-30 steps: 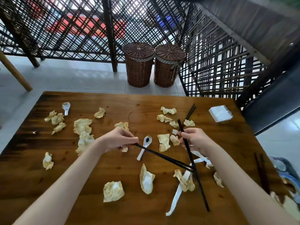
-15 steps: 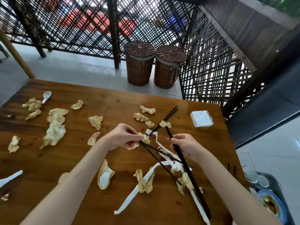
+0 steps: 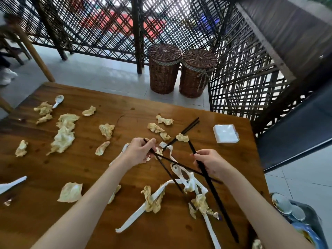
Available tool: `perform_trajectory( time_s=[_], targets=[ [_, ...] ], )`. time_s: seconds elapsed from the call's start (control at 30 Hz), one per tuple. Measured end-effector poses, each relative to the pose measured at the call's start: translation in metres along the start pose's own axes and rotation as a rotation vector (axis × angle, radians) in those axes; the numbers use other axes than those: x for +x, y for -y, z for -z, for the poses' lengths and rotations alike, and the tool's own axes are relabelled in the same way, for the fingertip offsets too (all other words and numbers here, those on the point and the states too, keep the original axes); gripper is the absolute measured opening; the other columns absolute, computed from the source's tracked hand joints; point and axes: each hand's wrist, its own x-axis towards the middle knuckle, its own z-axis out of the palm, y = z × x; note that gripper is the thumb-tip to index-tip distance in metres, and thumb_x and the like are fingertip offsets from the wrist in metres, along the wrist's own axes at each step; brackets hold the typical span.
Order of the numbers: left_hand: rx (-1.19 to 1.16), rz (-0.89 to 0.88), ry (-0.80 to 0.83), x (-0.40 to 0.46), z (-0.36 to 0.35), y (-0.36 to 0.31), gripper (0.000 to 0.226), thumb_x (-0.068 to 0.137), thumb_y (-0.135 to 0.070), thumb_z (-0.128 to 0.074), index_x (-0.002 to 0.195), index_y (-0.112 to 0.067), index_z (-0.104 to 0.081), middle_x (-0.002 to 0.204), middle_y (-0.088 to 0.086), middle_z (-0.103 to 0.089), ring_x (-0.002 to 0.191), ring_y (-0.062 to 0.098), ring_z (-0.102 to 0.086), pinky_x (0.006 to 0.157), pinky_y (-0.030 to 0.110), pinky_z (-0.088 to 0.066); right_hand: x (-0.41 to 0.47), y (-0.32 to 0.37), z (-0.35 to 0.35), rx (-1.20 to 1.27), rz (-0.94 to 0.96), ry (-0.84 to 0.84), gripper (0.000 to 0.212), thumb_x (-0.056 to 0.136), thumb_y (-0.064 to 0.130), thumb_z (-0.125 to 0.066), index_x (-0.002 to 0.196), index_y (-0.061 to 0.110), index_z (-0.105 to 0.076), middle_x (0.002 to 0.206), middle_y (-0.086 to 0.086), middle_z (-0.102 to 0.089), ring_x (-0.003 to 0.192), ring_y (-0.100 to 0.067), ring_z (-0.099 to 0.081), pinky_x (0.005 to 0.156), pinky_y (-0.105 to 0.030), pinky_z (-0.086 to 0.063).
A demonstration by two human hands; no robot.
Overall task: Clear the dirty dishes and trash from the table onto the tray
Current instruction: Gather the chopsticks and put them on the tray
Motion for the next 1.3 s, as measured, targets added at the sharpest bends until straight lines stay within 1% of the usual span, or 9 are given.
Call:
perform_trajectory(
  time_s=[0.17, 0.27, 0.43, 0.67, 0.77, 0.9, 1.1, 1.23, 1.3],
  targets=[
    [-0.073, -0.021, -0.085, 0.003, 0.0, 0.003, 0.041, 0.097, -0.03, -0.049, 0.068, -0.007, -0.066, 0.052, 0.005, -0.059, 0.043, 0.012, -0.045, 0.046, 0.025, -0.036, 0.012, 0.001, 0.001, -0.119, -0.005, -0.037, 0.014, 0.095, 0.019, -0.053, 0.094, 0.014, -0.067, 0.079, -0.006, -0.063, 0.07, -0.014, -0.059, 0.068, -0.025, -0.052],
    [-0.141, -0.006, -0.133, 0.006, -0.001, 0.003, 0.04, 0.096, -0.03, -0.052, 0.067, -0.007, -0.068, 0.051, 0.005, -0.06, 0.043, 0.011, -0.046, 0.044, 0.023, -0.038, 0.018, 0.003, 0.003, -0.157, -0.006, -0.055, 0.017, 0.096, 0.018, -0.052, 0.092, 0.013, -0.068, 0.08, -0.006, -0.063, 0.069, -0.013, -0.06, 0.067, -0.024, -0.054],
    [-0.172, 0.019, -0.135, 0.009, -0.005, 0.003, 0.046, 0.096, -0.036, -0.049, 0.063, -0.011, -0.069, 0.049, 0.002, -0.061, 0.043, 0.008, -0.049, 0.043, 0.019, -0.039, 0.023, 0.005, 0.007, -0.147, -0.04, -0.037, 0.016, 0.096, 0.016, -0.053, 0.092, 0.01, -0.067, 0.081, -0.01, -0.063, 0.079, -0.02, -0.064, 0.084, -0.04, -0.057],
    [-0.183, -0.044, -0.164, 0.013, 0.001, 0.001, 0.054, 0.102, -0.03, -0.036, 0.062, -0.008, -0.066, 0.049, 0.004, -0.062, 0.044, 0.01, -0.05, 0.044, 0.02, -0.04, 0.022, 0.007, 0.006, -0.113, -0.055, 0.001, 0.014, 0.095, 0.018, -0.053, 0.096, 0.011, -0.065, 0.085, -0.012, -0.064, 0.093, -0.027, -0.069, 0.081, -0.039, -0.058],
    [-0.212, -0.043, -0.166, 0.014, 0.003, 0.002, 0.047, 0.101, -0.024, -0.035, 0.07, -0.007, -0.065, 0.048, -0.001, -0.061, 0.042, 0.007, -0.051, 0.042, 0.017, -0.041, 0.024, 0.009, 0.004, -0.09, -0.06, 0.018, 0.014, 0.095, 0.018, -0.053, 0.097, 0.01, -0.065, 0.09, -0.011, -0.07, 0.087, -0.023, -0.07, 0.082, -0.037, -0.057],
    [-0.229, -0.062, -0.191, 0.016, 0.005, 0.006, 0.03, 0.1, -0.015, -0.035, 0.081, -0.011, -0.057, 0.052, -0.002, -0.057, 0.042, 0.007, -0.053, 0.043, 0.019, -0.043, 0.024, 0.01, 0.004, -0.044, -0.083, 0.07, 0.015, 0.095, 0.017, -0.053, 0.103, 0.008, -0.062, 0.083, -0.007, -0.074, 0.075, -0.015, -0.072, 0.063, -0.026, -0.057],
    [-0.189, -0.068, -0.225, 0.018, 0.004, 0.013, 0.015, 0.099, -0.018, -0.039, 0.096, -0.022, -0.053, 0.071, 0.006, -0.058, 0.048, 0.006, -0.056, 0.05, 0.023, -0.049, 0.025, 0.009, 0.001, -0.109, -0.082, 0.192, 0.014, 0.095, 0.019, -0.052, 0.104, 0.01, -0.06, 0.077, -0.005, -0.074, 0.076, -0.02, -0.073, 0.071, -0.033, -0.058],
    [-0.148, -0.083, -0.207, 0.018, 0.002, 0.011, 0.013, 0.099, -0.021, -0.04, 0.096, -0.023, -0.053, 0.073, 0.005, -0.057, 0.047, 0.004, -0.057, 0.049, 0.021, -0.049, 0.026, 0.006, 0.0, -0.233, -0.051, 0.264, 0.015, 0.096, 0.02, -0.051, 0.101, 0.011, -0.063, 0.077, -0.002, -0.074, 0.074, -0.017, -0.072, 0.067, -0.028, -0.057],
    [-0.153, -0.084, -0.193, 0.018, 0.002, 0.01, 0.014, 0.099, -0.021, -0.04, 0.097, -0.022, -0.053, 0.074, 0.006, -0.058, 0.048, 0.005, -0.057, 0.049, 0.021, -0.048, 0.026, 0.005, 0.0, -0.249, -0.045, 0.3, 0.015, 0.095, 0.019, -0.052, 0.1, 0.012, -0.064, 0.076, -0.003, -0.072, 0.063, -0.013, -0.067, 0.059, -0.023, -0.053]
  ],
)
